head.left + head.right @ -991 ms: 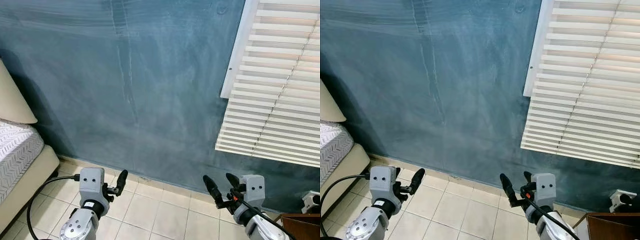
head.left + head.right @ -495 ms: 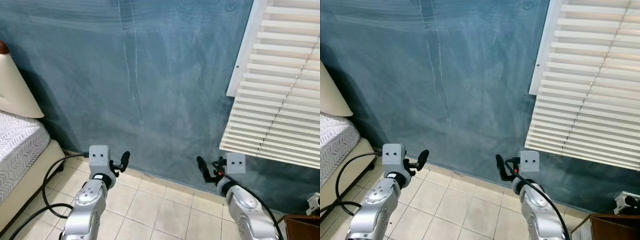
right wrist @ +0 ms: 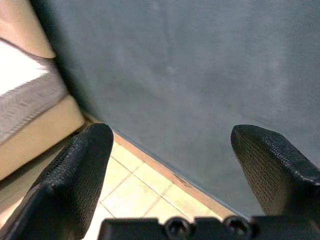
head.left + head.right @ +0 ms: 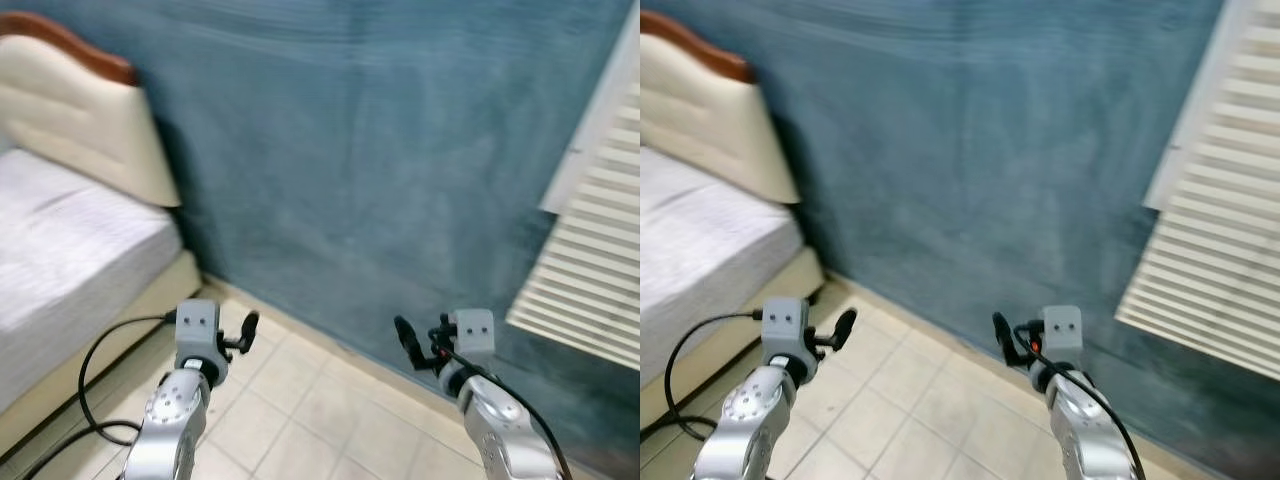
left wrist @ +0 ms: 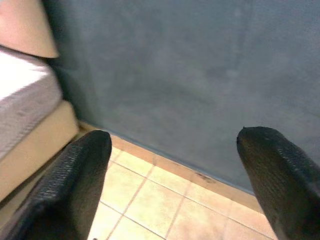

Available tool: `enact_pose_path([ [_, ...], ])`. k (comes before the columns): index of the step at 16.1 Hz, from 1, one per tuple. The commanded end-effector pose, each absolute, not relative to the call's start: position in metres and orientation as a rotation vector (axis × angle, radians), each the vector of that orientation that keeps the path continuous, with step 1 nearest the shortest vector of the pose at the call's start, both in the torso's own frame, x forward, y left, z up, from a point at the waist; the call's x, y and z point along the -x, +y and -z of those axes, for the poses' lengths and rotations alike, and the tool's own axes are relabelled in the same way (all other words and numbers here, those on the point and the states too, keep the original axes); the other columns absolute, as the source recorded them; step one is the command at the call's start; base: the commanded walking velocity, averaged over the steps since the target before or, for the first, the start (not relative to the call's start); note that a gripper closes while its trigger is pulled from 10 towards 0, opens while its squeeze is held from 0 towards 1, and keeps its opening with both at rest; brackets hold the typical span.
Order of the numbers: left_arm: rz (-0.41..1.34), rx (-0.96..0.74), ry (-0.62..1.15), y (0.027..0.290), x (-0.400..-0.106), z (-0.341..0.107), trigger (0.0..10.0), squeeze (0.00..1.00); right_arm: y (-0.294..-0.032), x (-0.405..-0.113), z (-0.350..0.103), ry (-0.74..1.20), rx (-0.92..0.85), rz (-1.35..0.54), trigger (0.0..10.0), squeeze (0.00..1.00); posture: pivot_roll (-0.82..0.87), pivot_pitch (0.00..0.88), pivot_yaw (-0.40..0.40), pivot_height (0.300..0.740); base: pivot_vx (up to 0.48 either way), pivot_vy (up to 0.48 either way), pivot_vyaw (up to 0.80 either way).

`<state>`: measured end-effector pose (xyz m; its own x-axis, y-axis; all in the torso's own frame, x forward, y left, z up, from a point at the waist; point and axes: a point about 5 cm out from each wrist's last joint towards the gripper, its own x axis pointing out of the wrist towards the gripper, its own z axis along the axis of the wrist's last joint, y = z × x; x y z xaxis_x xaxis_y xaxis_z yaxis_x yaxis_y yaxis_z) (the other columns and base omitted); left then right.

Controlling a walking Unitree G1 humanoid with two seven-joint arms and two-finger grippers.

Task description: Clean up the room

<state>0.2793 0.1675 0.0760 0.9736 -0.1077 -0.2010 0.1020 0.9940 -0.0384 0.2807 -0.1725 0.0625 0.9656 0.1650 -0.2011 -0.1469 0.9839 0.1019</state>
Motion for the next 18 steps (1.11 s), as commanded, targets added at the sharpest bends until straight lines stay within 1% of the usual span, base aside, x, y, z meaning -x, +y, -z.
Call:
enact_pose_path([
  [1, 0.083, 0.021, 0.224, 0.172, -0.280, -0.074, 10.0, 1.00, -0.174, -0.279, -0.056, 0.233, -0.110, -0.151, 10.0, 0.00, 0.02, 0.000, 0.032, 0.740, 0.000, 0.000, 0.59],
  [3, 0.067, -0.017, 0.238, 0.170, -0.281, -0.072, 10.0, 1.00, -0.171, -0.277, -0.054, 0.234, -0.107, -0.171, 10.0, 0.00, 0.01, 0.000, 0.032, 0.740, 0.000, 0.000, 0.58],
  [4, 0.052, -0.092, 0.236, 0.166, -0.284, -0.071, 10.0, 0.00, -0.169, -0.277, -0.052, 0.232, -0.104, -0.182, 10.0, 0.00, 0.01, 0.000, 0.033, 0.740, 0.000, 0.000, 0.59],
  [5, 0.048, -0.083, 0.240, 0.166, -0.284, -0.070, 10.0, 0.00, -0.169, -0.278, -0.052, 0.228, -0.111, -0.187, 10.0, 0.00, 0.01, 0.000, 0.034, 0.740, 0.000, 0.000, 0.59],
  [7, 0.051, 0.027, 0.229, 0.168, -0.282, -0.068, 10.0, 0.00, -0.172, -0.277, -0.051, 0.221, -0.113, -0.189, 10.0, 0.00, 0.01, 0.000, 0.029, 0.740, 0.000, 0.000, 0.59],
  [8, 0.045, 0.035, 0.219, 0.169, -0.282, -0.069, 10.0, 0.12, -0.175, -0.276, -0.051, 0.210, -0.102, -0.177, 10.0, 0.00, 0.01, 0.000, 0.029, 0.740, 0.000, 0.000, 0.59],
  [9, 0.034, 0.042, 0.195, 0.171, -0.283, -0.073, 10.0, 1.00, -0.179, -0.276, -0.054, 0.186, -0.097, -0.160, 10.0, 0.87, 0.01, 0.000, 0.024, 0.740, 0.000, 0.000, 0.59],
  [10, 0.033, 0.026, 0.152, 0.170, -0.285, -0.081, 10.0, 1.00, -0.180, -0.277, -0.058, 0.153, -0.075, -0.162, 10.0, 1.00, 0.01, 0.000, 0.024, 0.740, 0.000, 0.000, 0.59],
  [11, 0.030, 0.003, 0.125, 0.167, -0.288, -0.085, 10.0, 1.00, -0.179, -0.279, -0.062, 0.126, -0.086, -0.158, 10.0, 1.00, 0.01, 0.000, 0.024, 0.740, 0.000, 0.000, 0.59],
  [12, 0.024, -0.060, 0.127, 0.165, -0.290, -0.086, 10.0, 0.00, -0.177, -0.281, -0.061, 0.126, -0.082, -0.180, 10.0, 1.00, 0.01, 0.000, 0.018, 0.740, 0.000, 0.000, 0.59],
  [13, 0.019, -0.066, 0.122, 0.165, -0.290, -0.086, 10.0, 0.00, -0.176, -0.281, -0.061, 0.128, -0.078, -0.189, 10.0, 1.00, 0.01, 0.000, 0.018, 0.740, 0.000, 0.000, 0.59],
  [14, 0.007, -0.026, 0.130, 0.167, -0.290, -0.083, 10.0, 0.00, -0.173, -0.282, -0.060, 0.135, -0.070, -0.216, 10.0, 1.00, 0.01, 0.000, 0.017, 0.740, 0.000, 0.000, 0.59],
  [18, 0.021, -0.024, 0.121, 0.168, -0.288, -0.082, 10.0, 0.00, -0.168, -0.284, -0.056, 0.157, -0.055, -0.274, 10.0, 1.00, 0.03, 0.000, 0.004, 0.740, 0.000, 0.000, 0.59],
])
